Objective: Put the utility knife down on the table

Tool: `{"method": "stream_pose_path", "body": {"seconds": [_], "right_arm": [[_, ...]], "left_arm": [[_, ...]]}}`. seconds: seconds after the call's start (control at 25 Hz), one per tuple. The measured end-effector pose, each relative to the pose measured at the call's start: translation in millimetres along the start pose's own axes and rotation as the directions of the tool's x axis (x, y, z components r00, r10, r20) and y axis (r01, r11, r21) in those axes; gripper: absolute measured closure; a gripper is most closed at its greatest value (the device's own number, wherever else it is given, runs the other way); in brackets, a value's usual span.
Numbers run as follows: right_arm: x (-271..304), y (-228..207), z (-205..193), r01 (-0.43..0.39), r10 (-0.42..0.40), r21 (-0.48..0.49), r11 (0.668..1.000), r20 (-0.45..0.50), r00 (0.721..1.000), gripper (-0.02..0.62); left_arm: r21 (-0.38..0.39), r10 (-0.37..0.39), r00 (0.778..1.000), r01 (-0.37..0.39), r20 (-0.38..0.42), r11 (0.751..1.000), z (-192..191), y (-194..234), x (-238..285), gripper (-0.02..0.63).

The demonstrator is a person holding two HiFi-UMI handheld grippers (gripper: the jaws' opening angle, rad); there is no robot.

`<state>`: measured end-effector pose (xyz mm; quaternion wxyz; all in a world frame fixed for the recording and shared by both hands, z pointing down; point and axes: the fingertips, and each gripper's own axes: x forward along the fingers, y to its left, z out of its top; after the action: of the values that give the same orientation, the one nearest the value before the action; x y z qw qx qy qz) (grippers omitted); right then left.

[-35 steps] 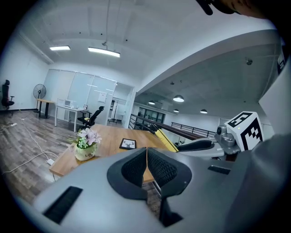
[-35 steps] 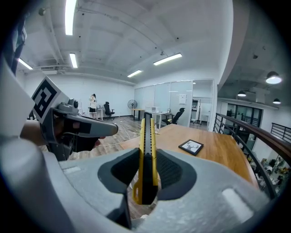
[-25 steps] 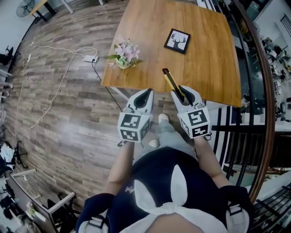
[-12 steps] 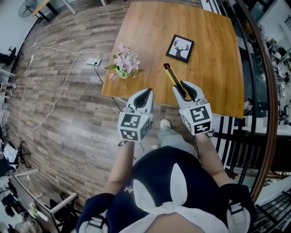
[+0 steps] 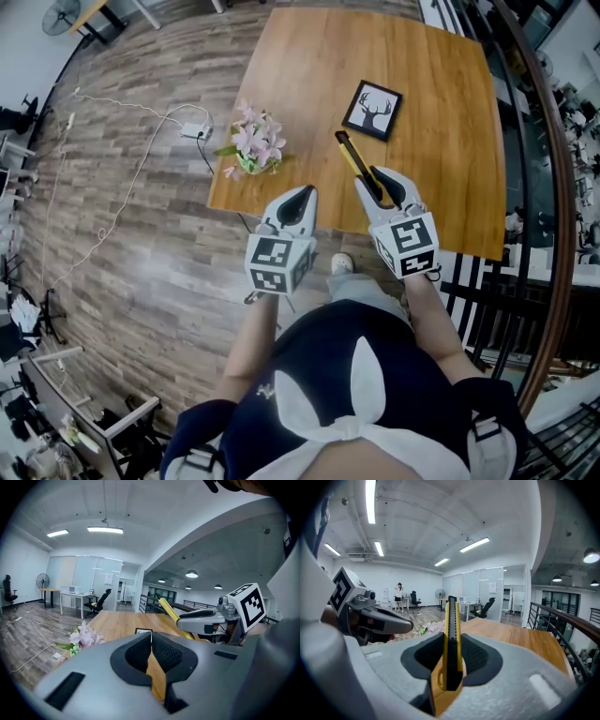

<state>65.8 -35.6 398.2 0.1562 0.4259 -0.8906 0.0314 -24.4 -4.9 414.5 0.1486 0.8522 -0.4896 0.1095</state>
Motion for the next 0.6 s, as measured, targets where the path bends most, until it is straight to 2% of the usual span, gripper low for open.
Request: {"method": "stream_pose_path", "body": {"seconds": [0.6], "right_arm": [[30.7,-36.1,-4.4,-0.054,0.054,-0.020,0.998,-0.006,0.999,0.480]], "left_arm": [[-0.005,0.052,0.999,-0.052,0.011,0.999,10.4,12.7,45.3,0.589]]}}
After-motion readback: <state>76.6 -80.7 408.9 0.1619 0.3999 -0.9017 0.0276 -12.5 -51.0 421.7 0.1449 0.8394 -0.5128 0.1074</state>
